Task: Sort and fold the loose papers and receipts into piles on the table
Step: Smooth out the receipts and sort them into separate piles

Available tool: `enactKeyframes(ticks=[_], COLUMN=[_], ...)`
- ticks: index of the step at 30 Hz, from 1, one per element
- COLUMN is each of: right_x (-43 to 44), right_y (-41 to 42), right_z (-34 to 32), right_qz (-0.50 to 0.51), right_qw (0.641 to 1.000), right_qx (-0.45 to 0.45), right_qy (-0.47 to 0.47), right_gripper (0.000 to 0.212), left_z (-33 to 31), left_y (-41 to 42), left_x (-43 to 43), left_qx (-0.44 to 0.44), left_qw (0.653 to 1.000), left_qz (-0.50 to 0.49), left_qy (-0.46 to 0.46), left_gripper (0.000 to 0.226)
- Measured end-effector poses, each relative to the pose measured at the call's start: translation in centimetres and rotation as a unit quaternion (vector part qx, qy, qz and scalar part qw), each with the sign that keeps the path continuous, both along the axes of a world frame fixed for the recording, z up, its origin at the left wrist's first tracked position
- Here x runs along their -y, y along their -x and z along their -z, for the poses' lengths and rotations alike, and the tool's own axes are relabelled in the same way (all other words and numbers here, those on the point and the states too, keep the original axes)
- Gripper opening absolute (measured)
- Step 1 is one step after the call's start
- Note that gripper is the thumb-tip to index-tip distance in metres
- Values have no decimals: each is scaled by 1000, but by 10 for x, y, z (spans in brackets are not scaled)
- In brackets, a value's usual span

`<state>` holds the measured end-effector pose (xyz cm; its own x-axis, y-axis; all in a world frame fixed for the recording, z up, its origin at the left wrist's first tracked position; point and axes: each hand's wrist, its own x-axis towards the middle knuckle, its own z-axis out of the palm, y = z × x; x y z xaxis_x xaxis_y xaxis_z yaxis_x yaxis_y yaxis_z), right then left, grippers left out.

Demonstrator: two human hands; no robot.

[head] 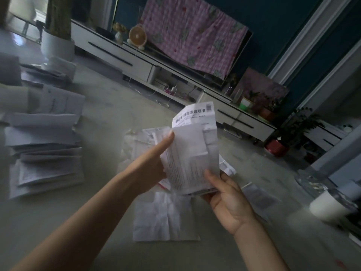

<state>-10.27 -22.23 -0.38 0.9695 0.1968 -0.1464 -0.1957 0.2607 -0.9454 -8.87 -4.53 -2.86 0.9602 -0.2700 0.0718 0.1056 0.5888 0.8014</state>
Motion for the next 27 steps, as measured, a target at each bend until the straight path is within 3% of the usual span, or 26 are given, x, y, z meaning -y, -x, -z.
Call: enactKeyframes(ticks=[5, 7, 8, 10, 11, 13, 15, 16, 17, 18, 19, 20, 22, 27], right_x=[-2, 3, 7, 16, 21, 27, 31, 30, 28, 25, 22, 19, 12, 11], right_y=[0, -2, -2, -2, -2, -2, -2, -2, -2, -2, -2, -1, 0, 2], right_z=[-9, -16, -21, -32, -37, -46, -49, -48, -45, -40, -33, -26, -14, -10], right_qz=[26, 59, 70, 76, 77, 74, 65, 61, 62, 66, 71, 74, 74, 16], right_qw=[999, 995, 993, 988, 986, 982, 982, 984, 985, 988, 990, 993, 996, 998], right_qx=[36, 70, 89, 130, 146, 168, 169, 162, 151, 134, 114, 93, 57, 26], right_qy=[-21, -25, -22, -20, -25, -39, -50, -52, -49, -41, -32, -22, -1, 64], right_gripper=[45, 39, 35, 25, 23, 27, 34, 38, 41, 41, 38, 31, 24, 43], left_z=[13, 15, 17, 20, 23, 23, 17, 11, 4, -5, -12, -15, -16, -7], left_y=[-14, -13, -13, -11, -10, -7, -3, -1, 1, 4, 6, 8, 10, 8], left_x=[2, 3, 4, 5, 5, 4, 3, 4, 5, 6, 6, 6, 6, 4], left_qx=[-131, -156, -151, -105, -67, 27, 106, 122, 117, 102, 80, 57, 59, 50], left_qw=[981, 973, 968, 933, 900, 811, 755, 773, 832, 908, 963, 985, 992, 977], left_qz=[-99, -152, -199, -311, -351, -420, -457, -449, -408, -325, -223, -149, -106, -190], left_qy=[102, 74, 24, -147, -250, -406, -458, -431, -356, -243, -126, -63, -41, -85], left_gripper=[35, 28, 26, 48, 61, 64, 53, 48, 48, 51, 58, 63, 55, 16])
